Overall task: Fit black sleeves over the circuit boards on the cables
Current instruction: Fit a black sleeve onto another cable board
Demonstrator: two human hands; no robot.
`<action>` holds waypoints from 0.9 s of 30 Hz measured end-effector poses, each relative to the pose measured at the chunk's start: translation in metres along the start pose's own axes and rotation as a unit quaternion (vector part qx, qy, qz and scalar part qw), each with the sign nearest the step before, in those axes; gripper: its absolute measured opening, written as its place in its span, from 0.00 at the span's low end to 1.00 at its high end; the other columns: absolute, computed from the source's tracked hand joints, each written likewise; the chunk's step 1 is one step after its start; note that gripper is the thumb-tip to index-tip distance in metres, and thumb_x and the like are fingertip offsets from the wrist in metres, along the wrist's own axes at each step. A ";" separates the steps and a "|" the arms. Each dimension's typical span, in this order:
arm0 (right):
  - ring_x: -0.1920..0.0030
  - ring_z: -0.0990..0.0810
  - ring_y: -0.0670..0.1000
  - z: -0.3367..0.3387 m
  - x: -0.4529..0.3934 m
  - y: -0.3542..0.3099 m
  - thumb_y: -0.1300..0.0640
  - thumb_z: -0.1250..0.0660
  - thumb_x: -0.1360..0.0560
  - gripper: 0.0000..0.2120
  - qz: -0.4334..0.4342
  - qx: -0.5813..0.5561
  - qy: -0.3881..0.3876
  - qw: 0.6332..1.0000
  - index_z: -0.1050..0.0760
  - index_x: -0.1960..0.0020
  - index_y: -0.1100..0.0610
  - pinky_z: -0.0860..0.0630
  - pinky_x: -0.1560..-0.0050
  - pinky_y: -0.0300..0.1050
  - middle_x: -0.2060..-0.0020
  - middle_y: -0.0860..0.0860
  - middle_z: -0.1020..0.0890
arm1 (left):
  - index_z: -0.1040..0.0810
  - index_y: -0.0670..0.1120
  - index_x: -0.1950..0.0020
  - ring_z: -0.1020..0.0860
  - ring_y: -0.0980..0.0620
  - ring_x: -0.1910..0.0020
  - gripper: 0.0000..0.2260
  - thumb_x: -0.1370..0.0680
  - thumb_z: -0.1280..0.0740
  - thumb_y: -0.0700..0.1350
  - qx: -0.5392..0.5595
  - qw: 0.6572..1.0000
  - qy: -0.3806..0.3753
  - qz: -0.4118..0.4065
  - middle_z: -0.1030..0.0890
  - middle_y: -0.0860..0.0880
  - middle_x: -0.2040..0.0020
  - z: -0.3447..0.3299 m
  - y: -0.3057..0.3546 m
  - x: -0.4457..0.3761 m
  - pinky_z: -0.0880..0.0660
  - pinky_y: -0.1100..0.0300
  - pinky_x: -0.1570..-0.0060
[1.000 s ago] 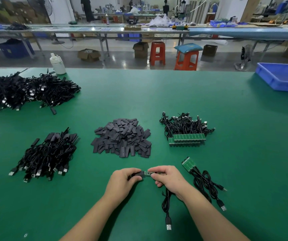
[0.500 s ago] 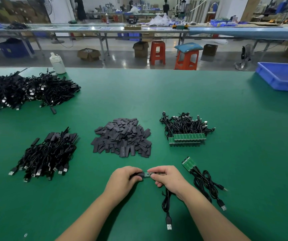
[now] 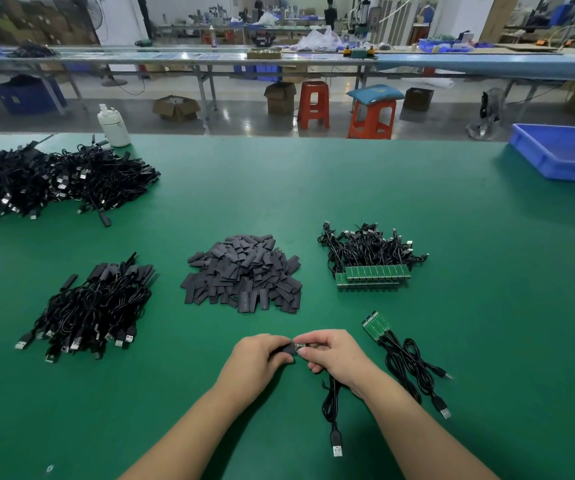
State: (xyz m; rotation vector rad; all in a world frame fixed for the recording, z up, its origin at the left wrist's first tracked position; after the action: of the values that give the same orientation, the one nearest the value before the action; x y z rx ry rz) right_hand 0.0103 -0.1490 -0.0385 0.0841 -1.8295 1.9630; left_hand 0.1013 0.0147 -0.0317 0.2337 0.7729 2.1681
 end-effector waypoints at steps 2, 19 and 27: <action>0.67 0.22 0.44 0.000 -0.001 0.000 0.66 0.29 0.24 0.11 0.001 -0.001 -0.003 1.000 0.17 0.46 0.54 0.23 0.61 0.37 0.64 0.50 0.18 | 0.18 0.53 0.41 0.21 0.55 0.51 0.12 0.24 0.29 0.50 -0.003 1.000 -0.002 -0.001 0.16 0.54 0.51 -0.002 0.002 -0.001 0.26 0.59 0.48; 0.62 0.15 0.49 0.001 -0.002 -0.001 0.63 0.33 0.20 0.10 -0.006 0.015 -0.003 1.000 0.20 0.40 0.59 0.20 0.61 0.40 0.57 0.52 0.13 | 0.17 0.51 0.42 0.21 0.56 0.50 0.10 0.21 0.32 0.48 -0.017 0.999 0.029 -0.013 0.17 0.54 0.49 -0.003 0.008 0.000 0.27 0.64 0.47; 0.63 0.16 0.48 -0.001 -0.001 -0.003 0.65 0.36 0.20 0.22 -0.010 0.030 -0.017 0.999 0.32 0.26 0.60 0.22 0.62 0.39 0.58 0.54 0.14 | 0.18 0.50 0.44 0.21 0.53 0.51 0.08 0.20 0.34 0.48 -0.034 0.999 0.005 -0.018 0.18 0.52 0.51 -0.009 0.013 -0.005 0.27 0.59 0.49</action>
State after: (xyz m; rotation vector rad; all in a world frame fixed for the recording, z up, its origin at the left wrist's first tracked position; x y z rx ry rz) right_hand 0.0121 -0.1487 -0.0365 0.1530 -1.7845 2.0142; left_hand 0.0928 0.0008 -0.0306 0.1718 0.7024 2.1585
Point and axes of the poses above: each hand's wrist, its own x-axis away from the middle knuckle, its own z-axis out of the back of the hand, y = z × x, the point moved 1 cm from there along -x, towards the middle knuckle
